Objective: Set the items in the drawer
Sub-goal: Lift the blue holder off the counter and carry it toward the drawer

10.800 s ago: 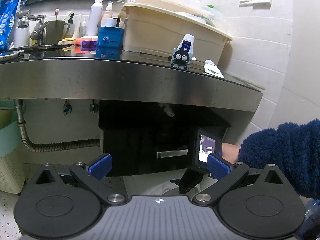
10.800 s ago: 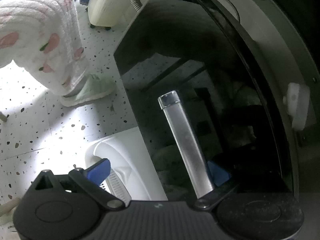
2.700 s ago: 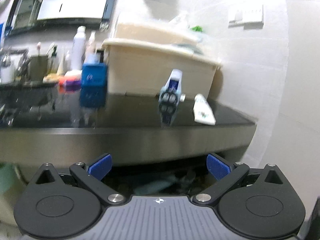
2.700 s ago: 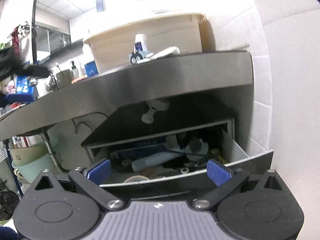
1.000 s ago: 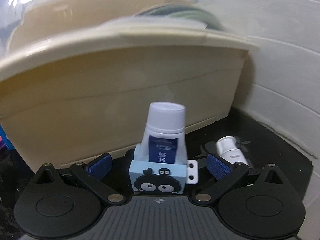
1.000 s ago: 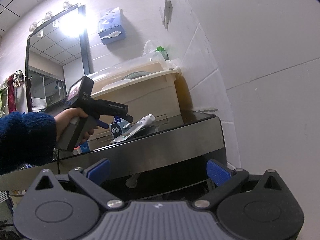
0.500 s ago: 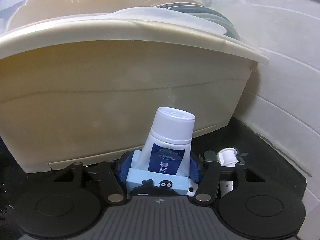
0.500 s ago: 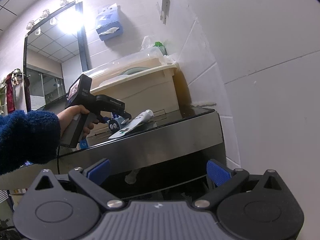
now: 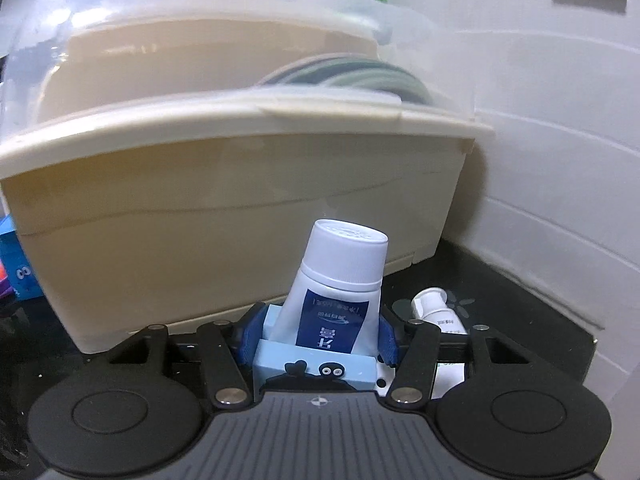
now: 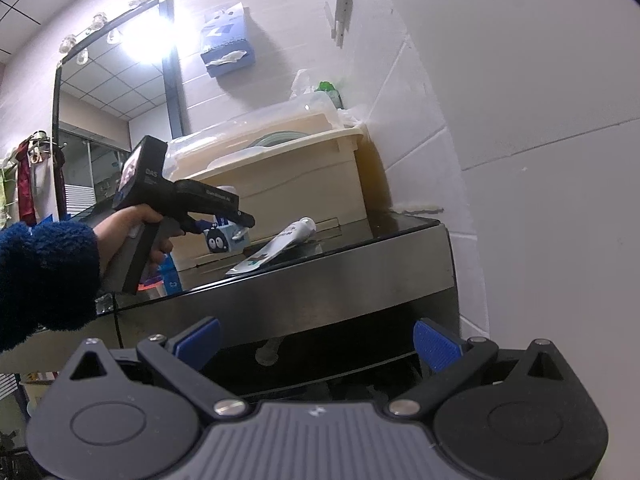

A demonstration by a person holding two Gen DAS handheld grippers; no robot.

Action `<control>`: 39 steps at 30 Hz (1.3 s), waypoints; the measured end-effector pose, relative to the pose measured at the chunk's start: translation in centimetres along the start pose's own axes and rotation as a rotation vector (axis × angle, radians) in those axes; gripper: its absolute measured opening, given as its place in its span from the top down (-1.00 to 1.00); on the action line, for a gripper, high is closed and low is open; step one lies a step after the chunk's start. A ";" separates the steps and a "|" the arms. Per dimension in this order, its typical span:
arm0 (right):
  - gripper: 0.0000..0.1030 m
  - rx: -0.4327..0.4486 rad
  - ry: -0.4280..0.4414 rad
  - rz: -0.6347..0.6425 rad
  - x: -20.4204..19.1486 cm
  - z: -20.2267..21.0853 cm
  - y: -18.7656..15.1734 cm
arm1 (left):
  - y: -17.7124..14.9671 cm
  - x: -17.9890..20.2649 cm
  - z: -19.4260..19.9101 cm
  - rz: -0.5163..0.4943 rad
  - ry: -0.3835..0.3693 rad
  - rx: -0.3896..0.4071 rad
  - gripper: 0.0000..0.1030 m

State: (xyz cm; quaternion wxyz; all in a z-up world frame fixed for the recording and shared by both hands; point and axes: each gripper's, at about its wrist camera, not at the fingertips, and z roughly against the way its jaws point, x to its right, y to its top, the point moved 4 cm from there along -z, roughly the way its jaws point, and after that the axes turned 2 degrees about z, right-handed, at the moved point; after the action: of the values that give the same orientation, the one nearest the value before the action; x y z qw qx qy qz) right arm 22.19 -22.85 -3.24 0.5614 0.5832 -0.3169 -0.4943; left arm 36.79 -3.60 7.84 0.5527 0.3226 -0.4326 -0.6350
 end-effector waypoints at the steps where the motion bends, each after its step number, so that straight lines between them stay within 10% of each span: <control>1: -1.00 -0.001 0.000 0.001 -0.1 0.0 0.0 | 0.0 0.0 0.1 0.003 0.000 0.007 -0.07; 39: -1.00 0.013 0.005 0.009 -1.1 1.0 0.2 | -7.3 3.8 15.0 -0.005 -0.159 -0.022 -0.07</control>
State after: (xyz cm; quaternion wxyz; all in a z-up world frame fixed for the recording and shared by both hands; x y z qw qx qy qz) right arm 20.95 -22.22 -2.65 0.5606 0.5865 -0.3212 -0.4885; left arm 19.64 -4.32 7.74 0.5183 0.2662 -0.4675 -0.6648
